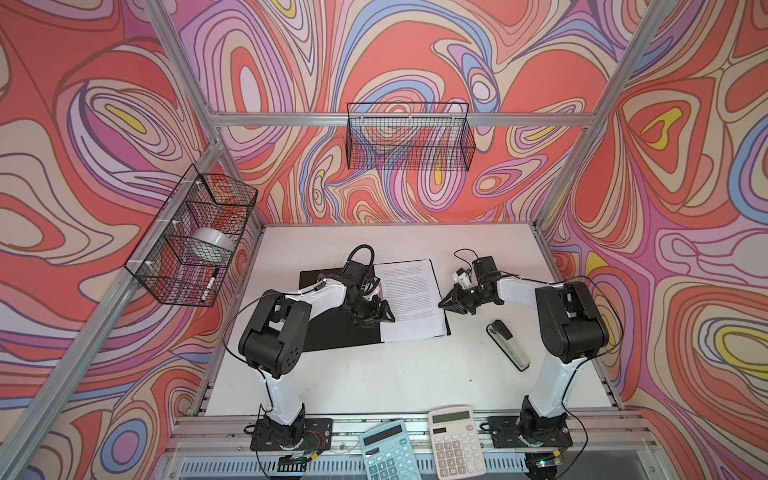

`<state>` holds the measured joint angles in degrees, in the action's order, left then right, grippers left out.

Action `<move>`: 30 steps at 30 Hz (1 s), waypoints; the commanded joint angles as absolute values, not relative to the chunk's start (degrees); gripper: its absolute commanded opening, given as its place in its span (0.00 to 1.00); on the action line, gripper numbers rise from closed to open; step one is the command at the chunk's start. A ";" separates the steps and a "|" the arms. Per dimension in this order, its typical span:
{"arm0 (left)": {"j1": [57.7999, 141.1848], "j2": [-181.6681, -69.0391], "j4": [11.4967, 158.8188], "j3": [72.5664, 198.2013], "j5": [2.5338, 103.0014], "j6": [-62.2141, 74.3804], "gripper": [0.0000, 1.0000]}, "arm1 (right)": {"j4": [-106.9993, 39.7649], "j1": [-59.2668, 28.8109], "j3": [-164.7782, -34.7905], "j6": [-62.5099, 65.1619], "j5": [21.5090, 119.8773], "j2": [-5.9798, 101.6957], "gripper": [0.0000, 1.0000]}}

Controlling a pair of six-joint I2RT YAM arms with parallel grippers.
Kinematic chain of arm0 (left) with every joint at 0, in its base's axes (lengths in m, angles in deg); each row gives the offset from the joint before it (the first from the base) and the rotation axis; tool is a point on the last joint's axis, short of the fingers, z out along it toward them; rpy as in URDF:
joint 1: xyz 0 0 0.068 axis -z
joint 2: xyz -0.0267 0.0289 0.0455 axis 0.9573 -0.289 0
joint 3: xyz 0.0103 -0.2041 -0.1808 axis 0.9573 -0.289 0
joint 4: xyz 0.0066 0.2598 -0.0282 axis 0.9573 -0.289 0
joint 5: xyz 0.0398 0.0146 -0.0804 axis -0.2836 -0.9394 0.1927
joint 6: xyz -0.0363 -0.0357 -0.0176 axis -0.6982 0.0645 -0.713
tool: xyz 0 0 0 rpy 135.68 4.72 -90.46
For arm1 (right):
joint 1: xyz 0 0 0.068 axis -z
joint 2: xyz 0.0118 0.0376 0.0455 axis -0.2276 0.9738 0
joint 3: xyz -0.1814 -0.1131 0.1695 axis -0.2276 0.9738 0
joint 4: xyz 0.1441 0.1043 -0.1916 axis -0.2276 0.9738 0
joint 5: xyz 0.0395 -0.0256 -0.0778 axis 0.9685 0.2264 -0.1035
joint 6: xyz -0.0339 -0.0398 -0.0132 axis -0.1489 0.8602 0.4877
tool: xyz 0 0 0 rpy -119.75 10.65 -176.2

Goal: Put the files into the folder

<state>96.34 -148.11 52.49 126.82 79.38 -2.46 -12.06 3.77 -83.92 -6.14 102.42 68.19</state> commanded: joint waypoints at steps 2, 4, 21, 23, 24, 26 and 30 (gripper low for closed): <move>96.80 -148.39 51.80 127.32 78.08 -2.44 0.77 | -10.05 3.93 -85.76 -4.26 100.99 68.95 0.21; 96.79 -147.99 50.88 127.71 77.40 -1.85 0.78 | -9.49 3.93 -86.20 -3.86 99.90 68.82 0.23; 96.07 -140.85 42.35 137.81 65.35 9.04 0.79 | -3.63 3.93 -95.85 -2.88 92.95 64.54 0.23; 95.07 -141.29 41.48 140.25 64.50 10.89 0.79 | -2.98 3.93 -96.87 -3.54 93.66 62.89 0.22; 94.43 -142.03 40.45 141.63 64.51 11.86 0.79 | -2.68 3.88 -97.07 -3.94 94.10 62.24 0.22; 92.64 -144.58 38.56 145.59 66.62 13.05 0.78 | -2.53 3.84 -96.59 -4.85 94.87 59.40 0.21; 88.90 -149.41 36.82 151.80 70.16 13.93 0.76 | -3.49 2.98 -93.40 -6.95 96.10 53.95 0.18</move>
<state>91.05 -146.08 40.78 149.69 68.41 11.36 -3.64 3.57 -95.15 -5.40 95.08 57.97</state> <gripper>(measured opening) 0.762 0.185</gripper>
